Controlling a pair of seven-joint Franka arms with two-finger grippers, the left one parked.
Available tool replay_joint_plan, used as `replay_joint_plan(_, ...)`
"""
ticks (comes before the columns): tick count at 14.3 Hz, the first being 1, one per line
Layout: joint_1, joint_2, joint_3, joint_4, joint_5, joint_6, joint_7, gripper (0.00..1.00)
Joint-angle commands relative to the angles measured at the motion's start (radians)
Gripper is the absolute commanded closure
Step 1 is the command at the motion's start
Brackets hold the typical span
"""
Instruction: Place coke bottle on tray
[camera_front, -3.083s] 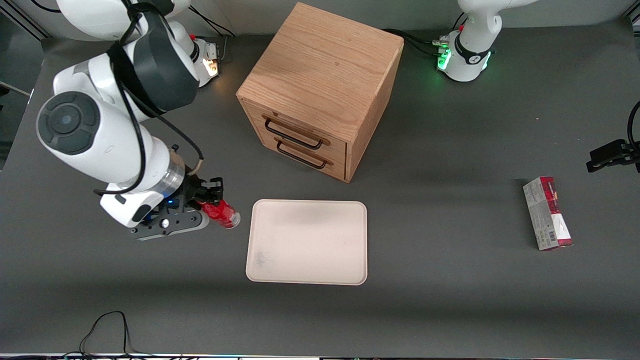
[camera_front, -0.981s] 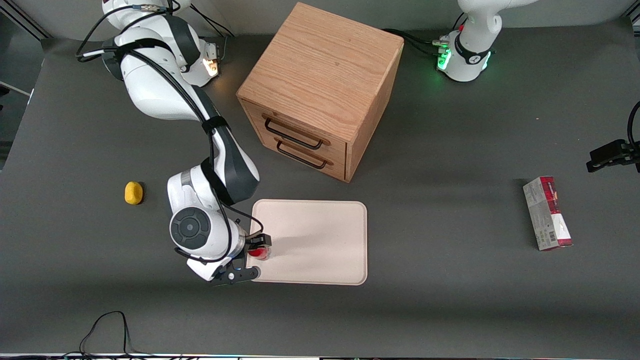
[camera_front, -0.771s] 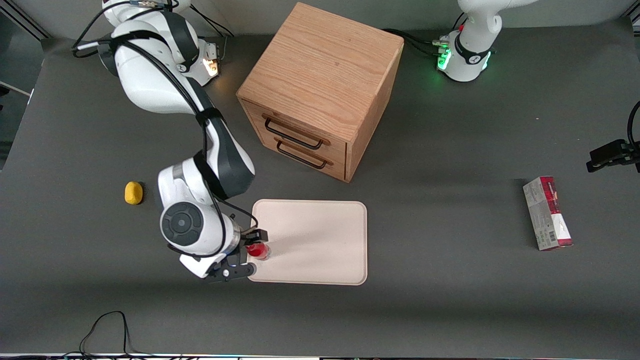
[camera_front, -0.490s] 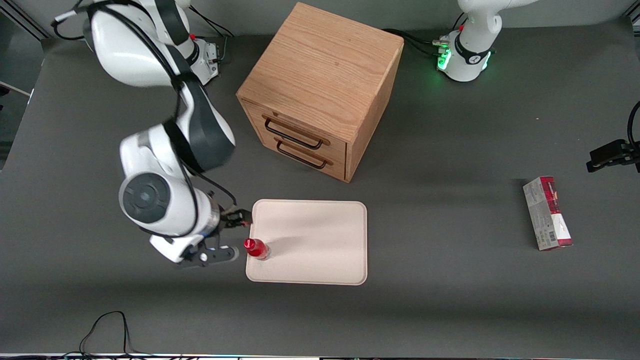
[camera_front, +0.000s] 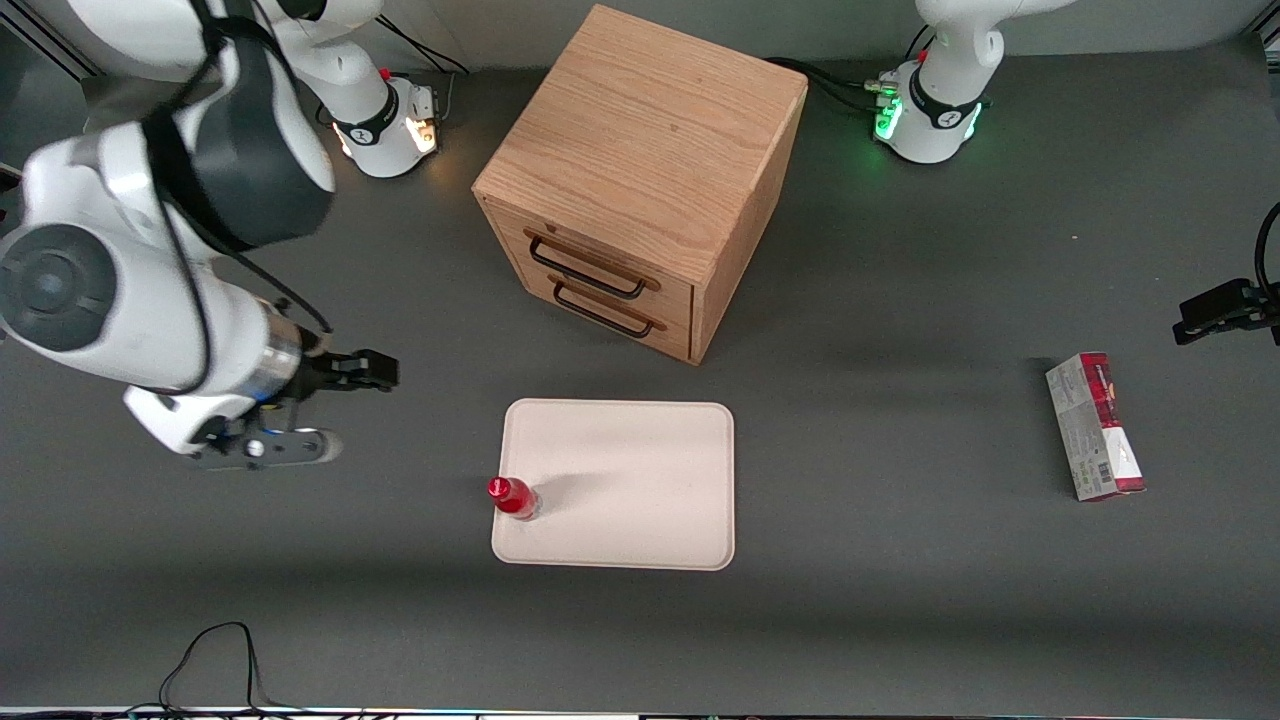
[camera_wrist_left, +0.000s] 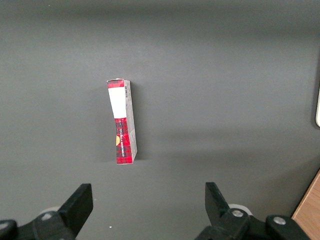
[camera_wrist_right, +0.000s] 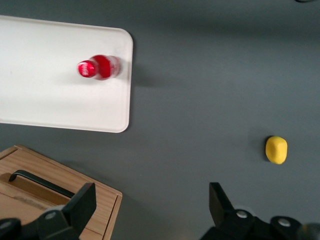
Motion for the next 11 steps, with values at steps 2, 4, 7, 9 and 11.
replay_joint_plan(2,-0.106,-0.333,0.043,-0.465,-0.008,0.193,-0.004,0.0)
replay_joint_plan(4,-0.225,-0.402,0.122,-0.529,-0.009,0.204,-0.036,0.0)
replay_joint_plan(7,-0.36,-0.473,0.176,-0.59,-0.008,0.208,-0.112,0.0)
replay_joint_plan(9,-0.362,-0.508,0.158,-0.609,-0.009,0.208,-0.129,0.0)
replay_joint_plan(11,-0.358,-0.546,0.12,-0.641,-0.009,0.208,-0.152,0.0)
